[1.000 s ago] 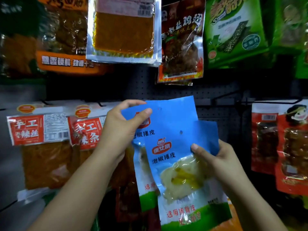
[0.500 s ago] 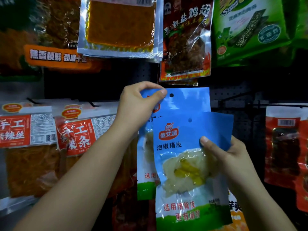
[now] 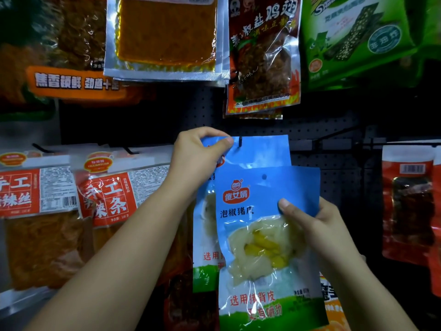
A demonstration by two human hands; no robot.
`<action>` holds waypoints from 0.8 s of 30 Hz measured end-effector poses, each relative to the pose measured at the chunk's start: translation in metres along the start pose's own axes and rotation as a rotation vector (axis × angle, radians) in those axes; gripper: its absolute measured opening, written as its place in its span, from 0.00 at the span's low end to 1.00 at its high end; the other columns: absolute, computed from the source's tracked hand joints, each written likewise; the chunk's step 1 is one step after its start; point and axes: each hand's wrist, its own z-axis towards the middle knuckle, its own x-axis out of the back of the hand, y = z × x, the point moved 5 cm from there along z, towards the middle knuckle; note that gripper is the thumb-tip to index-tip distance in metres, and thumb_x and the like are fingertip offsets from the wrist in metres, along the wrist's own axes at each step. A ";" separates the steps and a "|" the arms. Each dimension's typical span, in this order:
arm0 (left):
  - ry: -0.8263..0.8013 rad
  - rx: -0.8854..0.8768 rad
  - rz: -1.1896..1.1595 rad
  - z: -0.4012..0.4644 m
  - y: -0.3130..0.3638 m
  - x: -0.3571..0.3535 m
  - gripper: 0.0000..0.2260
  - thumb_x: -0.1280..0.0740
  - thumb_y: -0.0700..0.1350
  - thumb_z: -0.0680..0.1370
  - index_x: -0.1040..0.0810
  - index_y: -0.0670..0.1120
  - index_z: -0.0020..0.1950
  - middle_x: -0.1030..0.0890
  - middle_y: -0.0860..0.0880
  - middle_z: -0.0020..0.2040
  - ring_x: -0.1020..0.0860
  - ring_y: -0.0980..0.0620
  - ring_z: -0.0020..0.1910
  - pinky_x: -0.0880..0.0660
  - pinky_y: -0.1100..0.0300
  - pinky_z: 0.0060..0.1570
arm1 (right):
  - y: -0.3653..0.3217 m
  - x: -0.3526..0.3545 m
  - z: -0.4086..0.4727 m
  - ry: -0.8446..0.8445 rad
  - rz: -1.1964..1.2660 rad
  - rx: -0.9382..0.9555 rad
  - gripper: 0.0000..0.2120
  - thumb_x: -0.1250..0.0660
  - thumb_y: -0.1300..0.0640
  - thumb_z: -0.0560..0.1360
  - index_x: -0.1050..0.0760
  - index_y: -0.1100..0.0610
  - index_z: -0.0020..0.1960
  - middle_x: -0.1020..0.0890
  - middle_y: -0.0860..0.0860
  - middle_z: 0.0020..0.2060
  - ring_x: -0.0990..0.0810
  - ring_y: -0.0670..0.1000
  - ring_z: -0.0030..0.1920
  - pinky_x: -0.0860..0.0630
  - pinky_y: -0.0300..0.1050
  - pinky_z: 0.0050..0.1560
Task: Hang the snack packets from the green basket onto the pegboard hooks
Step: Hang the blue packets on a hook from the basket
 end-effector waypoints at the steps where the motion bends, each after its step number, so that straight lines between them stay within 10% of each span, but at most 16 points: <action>1: -0.001 -0.002 0.011 0.000 -0.003 0.000 0.07 0.28 0.45 0.73 0.20 0.53 0.35 0.17 0.39 0.38 0.18 0.41 0.38 0.21 0.49 0.34 | 0.002 -0.001 0.001 -0.001 -0.007 -0.007 0.01 0.29 0.56 0.73 0.20 0.54 0.44 0.15 0.45 0.35 0.17 0.42 0.35 0.26 0.35 0.33; 7: 0.022 0.001 -0.048 0.004 -0.028 0.003 0.09 0.28 0.49 0.73 0.22 0.54 0.51 0.19 0.54 0.49 0.17 0.59 0.38 0.21 0.64 0.35 | 0.016 -0.007 0.013 0.033 -0.008 -0.073 0.02 0.29 0.55 0.73 0.20 0.53 0.44 0.15 0.44 0.35 0.17 0.43 0.34 0.26 0.38 0.34; 18: 0.070 0.138 0.055 0.016 -0.096 -0.014 0.05 0.35 0.42 0.78 0.28 0.52 0.49 0.19 0.54 0.51 0.20 0.53 0.51 0.22 0.49 0.53 | 0.042 -0.021 0.055 0.026 0.079 -0.146 0.05 0.33 0.61 0.76 0.24 0.55 0.42 0.19 0.42 0.23 0.22 0.39 0.23 0.31 0.31 0.21; 24: 0.110 0.107 0.251 0.033 -0.105 -0.028 0.05 0.36 0.42 0.78 0.30 0.50 0.51 0.21 0.51 0.50 0.21 0.48 0.51 0.22 0.49 0.52 | 0.061 -0.024 0.083 0.063 -0.030 -0.163 0.04 0.32 0.57 0.75 0.25 0.52 0.42 0.17 0.48 0.37 0.18 0.46 0.36 0.25 0.39 0.32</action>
